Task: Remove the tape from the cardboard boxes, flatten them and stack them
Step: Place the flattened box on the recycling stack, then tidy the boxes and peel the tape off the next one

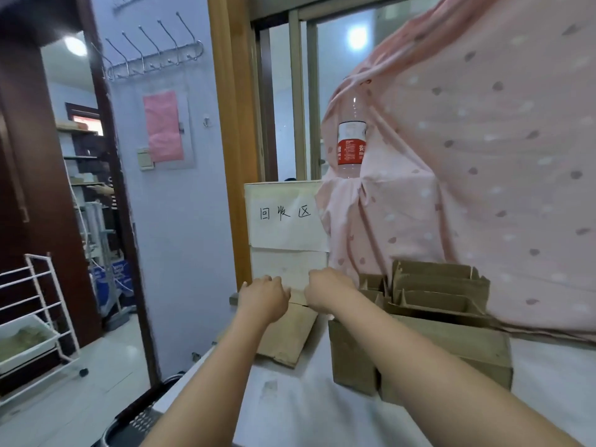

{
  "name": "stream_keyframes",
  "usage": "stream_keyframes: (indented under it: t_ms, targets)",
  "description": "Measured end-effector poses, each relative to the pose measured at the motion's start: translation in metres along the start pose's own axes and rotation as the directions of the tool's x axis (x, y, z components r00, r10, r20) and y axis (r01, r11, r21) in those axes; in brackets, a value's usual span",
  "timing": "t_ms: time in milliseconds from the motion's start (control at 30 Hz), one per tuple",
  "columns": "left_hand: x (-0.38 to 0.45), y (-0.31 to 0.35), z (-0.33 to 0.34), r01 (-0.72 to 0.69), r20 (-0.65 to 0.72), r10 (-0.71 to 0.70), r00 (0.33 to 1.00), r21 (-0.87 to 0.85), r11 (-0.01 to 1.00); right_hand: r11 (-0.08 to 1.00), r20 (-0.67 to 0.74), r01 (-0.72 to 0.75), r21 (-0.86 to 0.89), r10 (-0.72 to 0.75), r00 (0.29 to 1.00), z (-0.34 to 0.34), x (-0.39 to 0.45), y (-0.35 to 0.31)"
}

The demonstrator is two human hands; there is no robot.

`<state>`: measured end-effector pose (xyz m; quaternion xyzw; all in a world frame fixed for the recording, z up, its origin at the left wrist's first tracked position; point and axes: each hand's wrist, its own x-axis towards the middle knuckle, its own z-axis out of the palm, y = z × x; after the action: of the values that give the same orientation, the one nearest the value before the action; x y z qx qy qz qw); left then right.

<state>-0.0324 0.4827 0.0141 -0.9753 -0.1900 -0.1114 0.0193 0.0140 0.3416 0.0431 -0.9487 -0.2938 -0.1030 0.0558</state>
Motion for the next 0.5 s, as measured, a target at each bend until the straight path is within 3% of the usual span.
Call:
stream_keyframes:
  t_ms: [500]
  targets:
    - [-0.083,0.191,-0.021,-0.297,-0.107,0.294,0.950,-0.007,0.955,0.991,-0.057,-0.133,0.021,0.134,0.989,-0.037,-0.139,0.171]
